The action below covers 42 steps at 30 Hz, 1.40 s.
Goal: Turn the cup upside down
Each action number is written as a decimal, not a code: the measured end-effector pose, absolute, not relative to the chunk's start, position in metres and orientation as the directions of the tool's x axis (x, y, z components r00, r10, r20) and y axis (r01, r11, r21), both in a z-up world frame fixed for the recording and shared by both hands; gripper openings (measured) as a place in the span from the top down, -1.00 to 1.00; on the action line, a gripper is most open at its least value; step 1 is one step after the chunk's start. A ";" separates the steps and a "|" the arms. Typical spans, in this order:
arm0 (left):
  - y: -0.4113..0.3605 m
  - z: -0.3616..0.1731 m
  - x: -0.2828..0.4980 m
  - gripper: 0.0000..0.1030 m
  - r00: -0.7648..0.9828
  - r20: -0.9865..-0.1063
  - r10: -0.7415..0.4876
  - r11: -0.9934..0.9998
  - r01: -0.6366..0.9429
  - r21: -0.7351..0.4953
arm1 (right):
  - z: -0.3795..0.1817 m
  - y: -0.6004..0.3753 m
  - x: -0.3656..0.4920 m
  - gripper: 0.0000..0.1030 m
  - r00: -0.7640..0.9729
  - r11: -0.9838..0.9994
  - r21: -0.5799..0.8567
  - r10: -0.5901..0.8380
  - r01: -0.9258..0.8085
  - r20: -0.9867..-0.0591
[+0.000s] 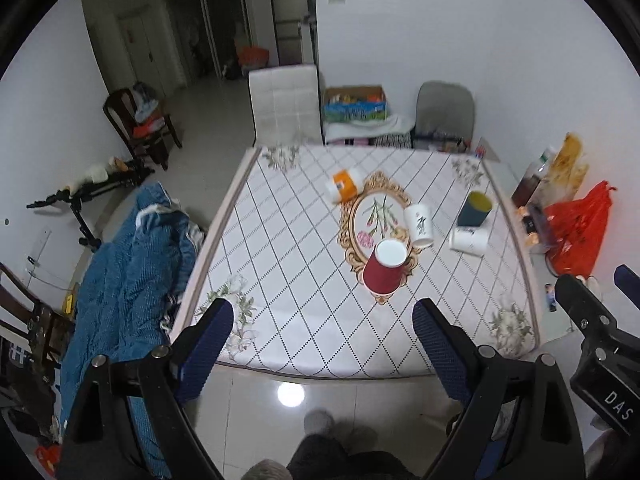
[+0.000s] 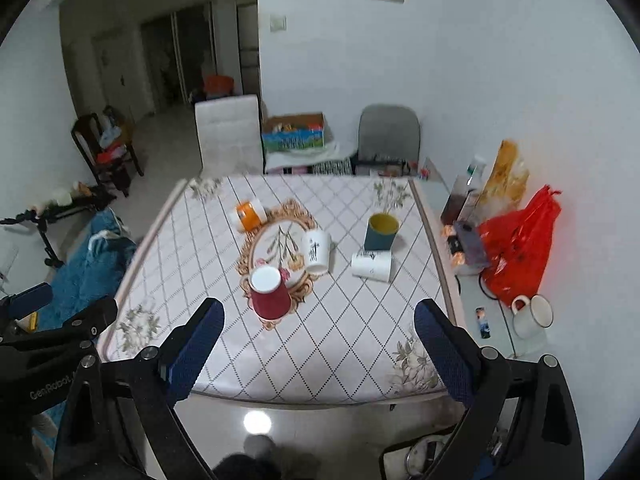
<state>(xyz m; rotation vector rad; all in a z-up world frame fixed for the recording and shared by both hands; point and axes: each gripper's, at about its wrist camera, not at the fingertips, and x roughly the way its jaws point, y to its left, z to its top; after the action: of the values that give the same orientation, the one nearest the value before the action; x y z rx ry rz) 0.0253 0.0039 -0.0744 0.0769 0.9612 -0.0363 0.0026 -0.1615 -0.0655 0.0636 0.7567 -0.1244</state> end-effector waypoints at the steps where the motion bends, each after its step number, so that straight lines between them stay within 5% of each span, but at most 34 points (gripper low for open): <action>1: 0.005 -0.068 0.019 -0.78 0.582 -0.814 0.000 0.997 0.067 0.047 | -0.058 -0.159 -0.006 -0.91 0.731 0.991 0.012 -0.089 0.131 -0.677; 9: 0.020 -0.035 -0.018 -0.78 0.622 -0.782 -0.026 0.996 0.084 0.035 | -0.023 -0.149 -0.056 -0.97 0.763 0.988 0.027 -0.099 0.150 -0.638; 11: 0.022 -0.030 -0.023 -0.99 0.643 -0.766 -0.011 0.996 0.076 0.049 | -0.019 -0.147 -0.064 -0.97 0.769 0.988 0.019 -0.109 0.155 -0.630; 42: 0.021 -0.020 -0.040 -0.99 0.678 -0.735 -0.016 0.997 0.067 0.040 | -0.004 -0.161 -0.073 -0.97 0.767 0.988 0.003 -0.116 0.152 -0.631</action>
<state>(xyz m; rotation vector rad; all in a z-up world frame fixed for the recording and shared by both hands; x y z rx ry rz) -0.0399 0.0213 -0.0195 0.0652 0.8241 -0.0467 -0.0733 -0.1608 -0.0044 0.0552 0.6808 -0.1455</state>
